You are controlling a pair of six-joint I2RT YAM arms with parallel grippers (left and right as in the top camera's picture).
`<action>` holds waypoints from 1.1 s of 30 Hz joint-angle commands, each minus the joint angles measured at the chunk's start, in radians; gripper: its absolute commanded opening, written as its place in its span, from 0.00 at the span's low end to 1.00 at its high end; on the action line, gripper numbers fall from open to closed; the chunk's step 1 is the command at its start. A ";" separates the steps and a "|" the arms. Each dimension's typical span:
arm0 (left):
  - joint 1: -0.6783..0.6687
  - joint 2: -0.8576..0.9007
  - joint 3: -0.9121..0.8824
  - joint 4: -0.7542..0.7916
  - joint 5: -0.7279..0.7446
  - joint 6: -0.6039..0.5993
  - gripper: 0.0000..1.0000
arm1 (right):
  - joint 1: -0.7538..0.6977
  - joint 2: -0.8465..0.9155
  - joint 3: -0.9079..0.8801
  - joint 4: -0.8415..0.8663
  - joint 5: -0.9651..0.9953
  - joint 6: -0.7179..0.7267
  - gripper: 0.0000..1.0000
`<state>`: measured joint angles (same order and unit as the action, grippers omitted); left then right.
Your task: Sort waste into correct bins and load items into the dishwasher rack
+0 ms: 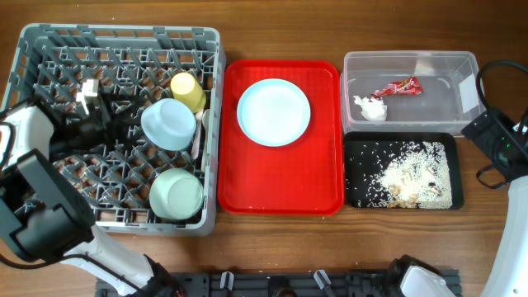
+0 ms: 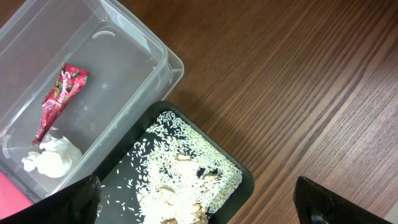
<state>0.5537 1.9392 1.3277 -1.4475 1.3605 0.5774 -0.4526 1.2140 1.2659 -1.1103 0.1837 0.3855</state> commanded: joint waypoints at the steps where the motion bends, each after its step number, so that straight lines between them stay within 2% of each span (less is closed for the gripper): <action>1: 0.015 -0.005 0.021 -0.012 -0.051 -0.011 1.00 | -0.003 0.006 0.017 0.002 0.003 0.008 1.00; 5: 0.026 -0.017 0.034 -0.011 -0.102 -0.014 1.00 | -0.003 0.006 0.017 0.002 0.003 0.007 1.00; 10: 0.024 -0.017 0.042 0.006 -0.242 -0.099 1.00 | -0.003 0.006 0.017 0.002 0.003 0.008 1.00; 12: 0.024 -0.017 0.054 0.023 -0.296 -0.153 1.00 | -0.003 0.006 0.017 0.002 0.003 0.008 1.00; 15: 0.018 -0.017 0.086 0.060 -0.455 -0.319 1.00 | -0.003 0.006 0.017 0.002 0.003 0.008 1.00; 18: -0.004 -0.020 0.120 0.056 -0.522 -0.380 1.00 | -0.003 0.006 0.017 0.002 0.003 0.008 1.00; 23: -0.068 -0.055 0.180 0.057 -0.670 -0.484 1.00 | -0.003 0.006 0.017 0.002 0.003 0.008 1.00; 29: -0.172 -0.130 0.211 0.097 -0.745 -0.560 1.00 | -0.003 0.006 0.017 0.002 0.003 0.007 1.00; 33: -0.262 -0.182 0.211 0.159 -1.000 -0.697 1.00 | -0.003 0.006 0.017 0.002 0.003 0.008 1.00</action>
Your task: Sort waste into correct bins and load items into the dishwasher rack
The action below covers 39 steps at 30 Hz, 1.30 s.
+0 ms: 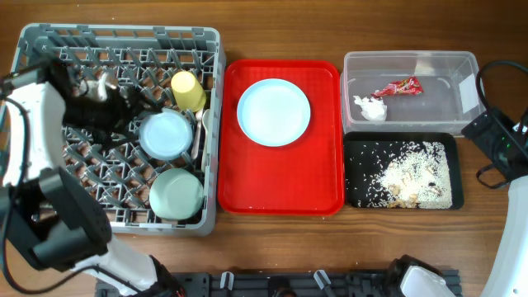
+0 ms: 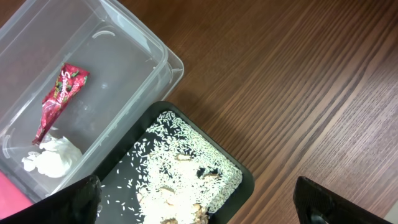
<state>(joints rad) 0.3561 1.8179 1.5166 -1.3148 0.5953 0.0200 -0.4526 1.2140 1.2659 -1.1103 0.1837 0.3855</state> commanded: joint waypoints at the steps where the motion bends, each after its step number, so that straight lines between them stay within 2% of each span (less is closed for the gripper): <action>1: -0.093 -0.070 0.022 0.037 -0.319 -0.177 1.00 | -0.003 0.006 0.017 0.002 0.003 0.007 1.00; 4: -0.149 -0.074 0.022 0.052 -0.482 -0.243 1.00 | -0.003 0.006 0.017 0.002 0.003 0.007 1.00; 8: -0.173 -0.072 0.022 0.059 -0.504 -0.249 1.00 | -0.003 0.006 0.017 0.002 0.003 0.007 1.00; 11: -0.173 -0.072 0.022 0.051 -0.456 -0.249 1.00 | -0.003 0.006 0.017 0.002 0.003 0.008 1.00; 17: -0.173 -0.072 0.022 0.044 -0.270 -0.233 1.00 | -0.003 0.006 0.017 0.002 0.003 0.007 1.00; 21: -0.173 -0.072 0.022 0.048 -0.095 -0.153 1.00 | -0.003 0.006 0.017 0.002 0.003 0.007 1.00; 23: -0.173 -0.072 0.022 0.048 -0.047 -0.154 0.98 | -0.003 0.006 0.017 0.002 0.003 0.008 1.00; 26: -0.172 -0.072 0.022 0.053 -0.044 -0.153 0.95 | -0.003 0.006 0.017 0.002 0.003 0.008 1.00; 27: -0.170 -0.072 0.022 0.055 -0.046 -0.154 0.90 | -0.003 0.006 0.017 0.002 0.003 0.008 1.00; 30: -0.169 -0.072 0.022 0.062 -0.031 -0.153 0.85 | -0.003 0.006 0.017 0.002 0.003 0.008 1.00; 34: -0.169 -0.072 0.022 0.062 0.104 -0.027 0.87 | -0.003 0.006 0.017 0.002 0.003 0.008 1.00; 35: -0.169 -0.072 0.022 0.059 0.106 -0.027 0.85 | -0.003 0.006 0.017 0.002 0.003 0.007 1.00; 37: -0.164 -0.072 0.022 0.060 0.068 -0.029 0.76 | -0.003 0.006 0.017 0.002 0.003 0.008 1.00; 39: -0.146 -0.072 0.022 0.059 -0.020 -0.072 0.76 | -0.003 0.006 0.017 0.002 0.003 0.008 1.00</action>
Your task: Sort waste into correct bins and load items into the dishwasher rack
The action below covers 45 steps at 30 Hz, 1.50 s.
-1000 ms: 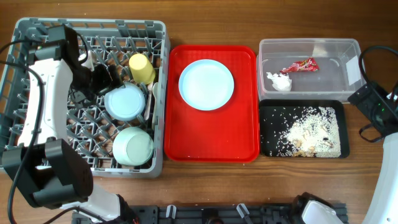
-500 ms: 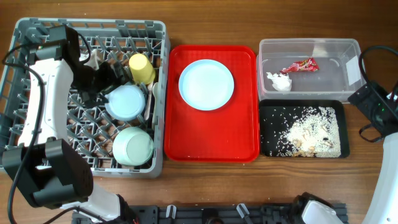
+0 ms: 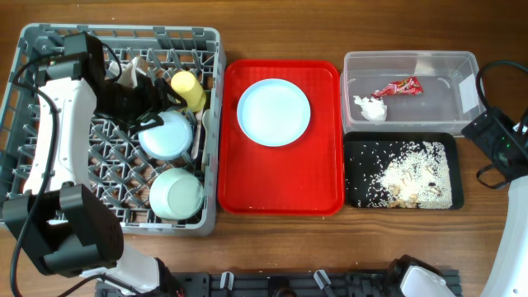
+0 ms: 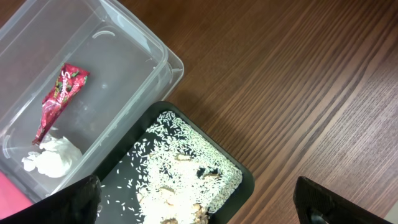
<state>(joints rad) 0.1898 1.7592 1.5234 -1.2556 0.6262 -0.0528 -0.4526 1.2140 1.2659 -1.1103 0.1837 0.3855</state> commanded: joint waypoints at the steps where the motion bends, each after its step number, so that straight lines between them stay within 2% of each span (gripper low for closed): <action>1: 0.030 -0.014 0.015 0.000 -0.077 -0.017 0.75 | -0.003 0.006 0.017 0.002 0.003 0.007 1.00; 5: 0.075 -0.014 0.015 0.000 -0.097 -0.030 0.68 | -0.003 0.006 0.017 0.002 0.003 0.007 1.00; 8: 0.104 -0.014 0.015 0.001 -0.235 -0.098 0.68 | -0.003 0.006 0.017 0.002 0.003 0.008 1.00; 10: 0.100 -0.013 0.011 0.004 -0.276 -0.117 0.68 | -0.003 0.006 0.017 0.002 0.003 0.008 1.00; 12: 0.079 -0.013 -0.002 0.011 -0.296 -0.125 0.58 | -0.003 0.006 0.017 0.002 0.003 0.008 1.00; 15: 0.045 -0.013 -0.030 0.047 -0.371 -0.171 0.57 | -0.003 0.006 0.017 0.002 0.003 0.008 1.00; 22: -0.042 -0.012 -0.047 0.081 -0.352 -0.191 0.56 | -0.003 0.006 0.017 0.002 0.003 0.008 1.00; 27: -0.096 -0.013 -0.047 0.089 -0.174 -0.141 0.56 | -0.003 0.006 0.017 0.002 0.003 0.008 1.00; 30: -0.096 -0.013 -0.046 0.105 -0.117 -0.134 0.56 | -0.003 0.006 0.017 0.002 0.003 0.007 1.00; 36: -0.093 -0.013 -0.046 0.135 -0.115 -0.134 0.56 | -0.003 0.006 0.017 0.002 0.003 0.008 1.00; 40: -0.071 -0.013 -0.046 0.122 -0.201 -0.135 0.55 | -0.003 0.006 0.017 0.002 0.003 0.008 1.00; 45: -0.041 -0.013 -0.046 0.089 -0.405 -0.152 0.57 | -0.003 0.006 0.017 0.003 0.003 0.008 1.00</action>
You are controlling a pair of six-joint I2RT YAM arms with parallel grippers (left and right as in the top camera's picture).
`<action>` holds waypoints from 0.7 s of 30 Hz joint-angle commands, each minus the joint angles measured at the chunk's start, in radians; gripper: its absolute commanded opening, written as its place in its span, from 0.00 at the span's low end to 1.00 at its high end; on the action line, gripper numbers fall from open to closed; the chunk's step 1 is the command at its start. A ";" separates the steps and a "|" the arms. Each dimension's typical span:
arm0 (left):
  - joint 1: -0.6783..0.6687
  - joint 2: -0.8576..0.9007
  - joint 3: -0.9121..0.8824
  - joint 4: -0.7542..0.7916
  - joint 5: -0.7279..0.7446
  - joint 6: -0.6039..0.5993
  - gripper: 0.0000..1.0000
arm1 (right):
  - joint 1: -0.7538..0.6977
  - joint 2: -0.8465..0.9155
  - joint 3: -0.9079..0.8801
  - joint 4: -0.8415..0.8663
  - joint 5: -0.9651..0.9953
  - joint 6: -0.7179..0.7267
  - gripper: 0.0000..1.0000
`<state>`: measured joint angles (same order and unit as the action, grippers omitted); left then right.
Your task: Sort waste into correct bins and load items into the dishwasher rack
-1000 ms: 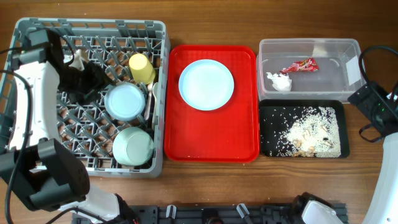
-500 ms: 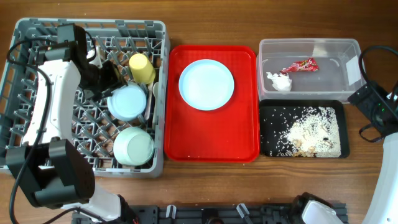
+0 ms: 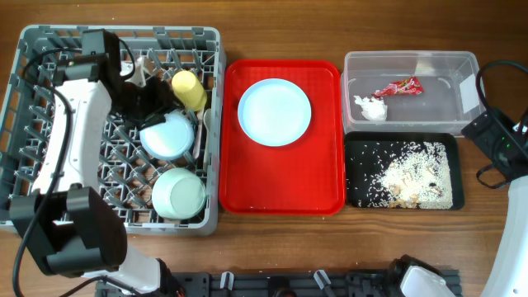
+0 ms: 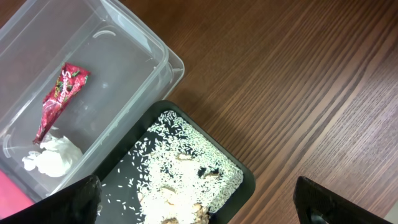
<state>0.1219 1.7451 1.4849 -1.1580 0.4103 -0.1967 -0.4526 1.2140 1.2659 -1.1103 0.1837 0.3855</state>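
The grey dishwasher rack (image 3: 33,49) on the left holds a yellow cup (image 3: 188,89), a light blue bowl (image 3: 169,136) and a green bowl (image 3: 179,195). My left gripper (image 3: 155,101) is over the back of the rack, its black fingers between the yellow cup and the blue bowl's far rim; whether they grip anything is hidden. A light blue plate (image 3: 274,111) lies on the red tray (image 3: 280,181). My right gripper (image 4: 199,208) is open above the black tray of rice (image 4: 186,168), empty.
A clear bin (image 3: 445,70) at the back right holds a red wrapper (image 3: 398,86) and a crumpled white tissue (image 3: 371,108). The black rice tray (image 3: 359,194) lies in front of it. A spoon (image 3: 205,121) rests at the rack's right side. Cables run along the right edge.
My left gripper has shifted slightly right and toward the back of the rack, closer to the yellow cup. The bowls, plate and right arm are unchanged.
My left gripper was first low over the rack's left middle, pointing at the blue bowl. Then it was further back, by the bowl's far-left rim. Then it was beside the yellow cup, where it stays. The blue bowl shifted a little. The right arm never moved.
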 commanded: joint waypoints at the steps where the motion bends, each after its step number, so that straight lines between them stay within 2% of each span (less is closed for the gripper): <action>1: 0.032 0.001 -0.008 -0.011 -0.235 -0.032 0.58 | -0.003 0.006 0.017 0.002 0.003 0.008 1.00; 7: 0.040 0.002 -0.010 -0.006 -0.314 -0.077 0.60 | -0.003 0.006 0.017 0.002 0.003 0.008 1.00; 10: 0.040 0.002 -0.026 0.003 -0.404 -0.114 0.60 | -0.003 0.006 0.017 0.002 0.003 0.008 1.00; 14: 0.037 0.002 -0.035 0.029 -0.245 -0.118 0.63 | -0.003 0.006 0.017 0.002 0.003 0.007 1.00; 21: 0.037 0.002 -0.041 0.075 -0.173 -0.118 0.66 | -0.003 0.006 0.017 0.002 0.003 0.008 1.00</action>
<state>0.1600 1.7363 1.4586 -1.0943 0.1623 -0.3008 -0.4526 1.2140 1.2659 -1.1103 0.1837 0.3855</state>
